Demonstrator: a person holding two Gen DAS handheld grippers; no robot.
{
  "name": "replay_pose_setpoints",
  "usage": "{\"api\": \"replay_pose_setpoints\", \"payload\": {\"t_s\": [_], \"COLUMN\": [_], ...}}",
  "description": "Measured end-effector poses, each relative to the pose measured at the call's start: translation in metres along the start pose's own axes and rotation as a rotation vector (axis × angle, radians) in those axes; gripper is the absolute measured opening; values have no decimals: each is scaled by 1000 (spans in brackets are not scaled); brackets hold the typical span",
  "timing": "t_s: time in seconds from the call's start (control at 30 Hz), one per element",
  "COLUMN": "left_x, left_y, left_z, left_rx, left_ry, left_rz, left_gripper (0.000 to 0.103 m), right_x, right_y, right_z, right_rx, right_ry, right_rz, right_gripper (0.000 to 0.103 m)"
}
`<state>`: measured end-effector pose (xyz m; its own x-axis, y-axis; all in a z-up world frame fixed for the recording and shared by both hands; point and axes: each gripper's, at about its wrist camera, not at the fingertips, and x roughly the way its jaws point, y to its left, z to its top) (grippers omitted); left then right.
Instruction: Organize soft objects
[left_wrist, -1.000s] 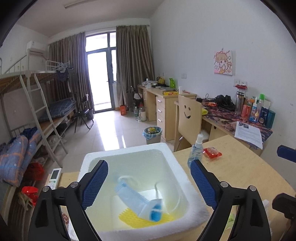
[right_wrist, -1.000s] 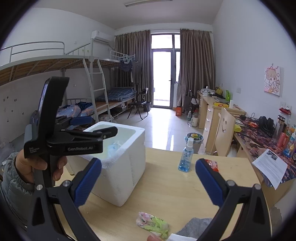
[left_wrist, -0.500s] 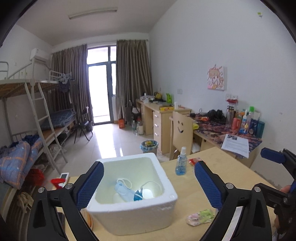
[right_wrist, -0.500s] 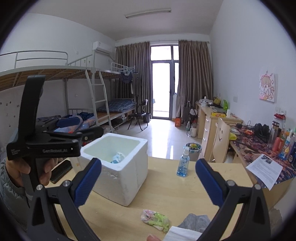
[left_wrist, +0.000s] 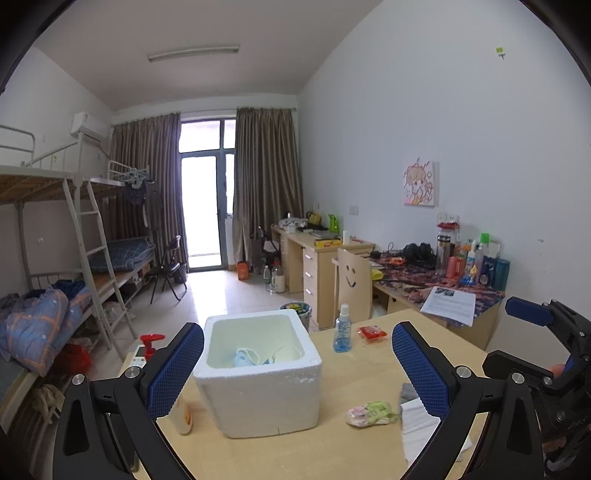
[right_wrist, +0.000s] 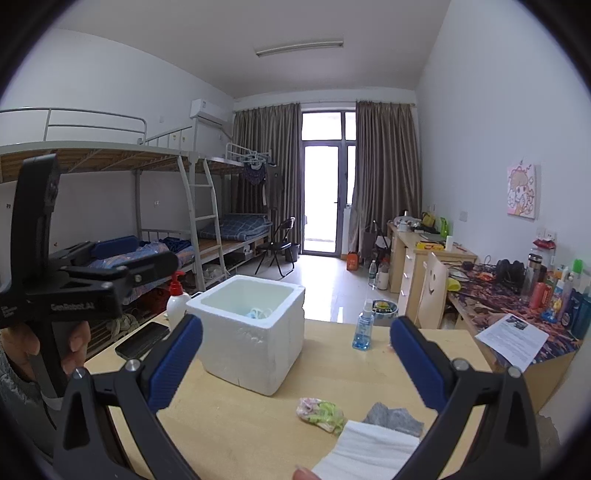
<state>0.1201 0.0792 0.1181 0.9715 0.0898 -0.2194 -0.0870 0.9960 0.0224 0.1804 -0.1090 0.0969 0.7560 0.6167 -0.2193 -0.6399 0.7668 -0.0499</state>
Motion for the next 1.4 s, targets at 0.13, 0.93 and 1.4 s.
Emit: {"api": "replay_pose_setpoints", "payload": {"t_s": [0.13, 0.93, 1.4], "left_x": [-16, -88, -94], "left_y": [-7, -27, -34], "left_z": [-5, -51, -83], "left_rx": [-4, 0, -26], "left_ry": [-28, -94, -82], "left_rz": [5, 14, -21], "left_gripper": [102, 102, 102], "right_x": [-18, -89, -99], "right_y": [4, 19, 20], "right_z": [-5, -46, -76], "right_rx": [-6, 9, 24], "right_ry": [-15, -84, -87], "right_rz": [-31, -89, -125], "right_gripper": [103, 103, 103]}}
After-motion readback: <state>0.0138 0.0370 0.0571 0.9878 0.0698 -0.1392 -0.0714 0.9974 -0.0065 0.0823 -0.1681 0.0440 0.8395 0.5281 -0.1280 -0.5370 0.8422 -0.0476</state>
